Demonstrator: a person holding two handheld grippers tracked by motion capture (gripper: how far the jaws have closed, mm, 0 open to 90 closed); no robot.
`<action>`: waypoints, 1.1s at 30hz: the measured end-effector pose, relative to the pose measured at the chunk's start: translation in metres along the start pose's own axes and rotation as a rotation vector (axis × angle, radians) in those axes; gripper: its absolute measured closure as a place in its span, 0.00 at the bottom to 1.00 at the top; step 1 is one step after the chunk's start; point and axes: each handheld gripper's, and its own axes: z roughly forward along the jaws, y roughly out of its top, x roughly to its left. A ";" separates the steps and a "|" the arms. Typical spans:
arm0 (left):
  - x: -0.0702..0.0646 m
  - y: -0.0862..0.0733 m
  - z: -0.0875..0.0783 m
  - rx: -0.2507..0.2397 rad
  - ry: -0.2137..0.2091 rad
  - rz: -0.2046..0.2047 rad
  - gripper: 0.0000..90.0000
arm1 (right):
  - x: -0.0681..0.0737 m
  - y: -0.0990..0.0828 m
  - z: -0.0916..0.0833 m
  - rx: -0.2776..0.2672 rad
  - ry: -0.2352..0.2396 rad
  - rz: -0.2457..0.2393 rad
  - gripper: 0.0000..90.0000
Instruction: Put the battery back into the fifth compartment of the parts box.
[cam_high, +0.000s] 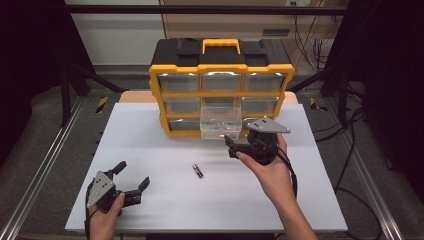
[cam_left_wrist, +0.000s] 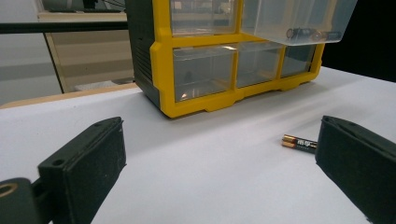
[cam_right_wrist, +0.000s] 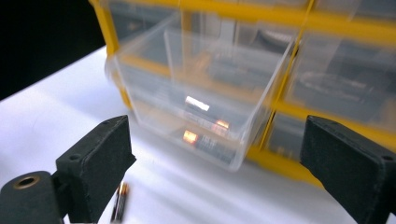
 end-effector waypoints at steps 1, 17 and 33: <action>0.000 0.000 0.000 0.000 0.000 0.000 0.02 | 0.001 -0.004 0.002 0.012 0.005 0.002 0.10; 0.001 0.000 -0.001 -0.005 0.001 -0.002 0.02 | 0.021 -0.037 0.030 0.124 0.063 0.002 0.11; 0.000 0.001 0.000 -0.004 -0.001 0.008 0.02 | 0.047 -0.052 0.055 0.208 0.117 -0.020 0.17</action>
